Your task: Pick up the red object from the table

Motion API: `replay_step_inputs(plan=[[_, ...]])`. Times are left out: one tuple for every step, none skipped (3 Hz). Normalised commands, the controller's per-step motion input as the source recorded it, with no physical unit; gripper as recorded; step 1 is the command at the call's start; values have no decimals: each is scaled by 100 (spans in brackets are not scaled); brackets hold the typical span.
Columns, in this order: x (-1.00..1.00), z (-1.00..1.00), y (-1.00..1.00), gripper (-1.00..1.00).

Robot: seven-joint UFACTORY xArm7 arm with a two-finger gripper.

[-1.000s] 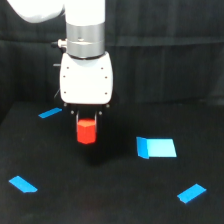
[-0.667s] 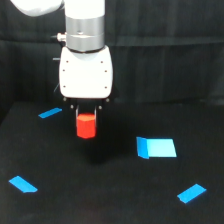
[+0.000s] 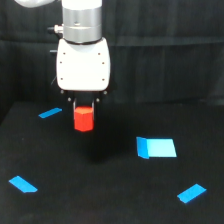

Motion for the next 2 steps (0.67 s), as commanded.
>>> replay_step_inputs(plan=[[4,36,14,-100],[7,26,21,-95]])
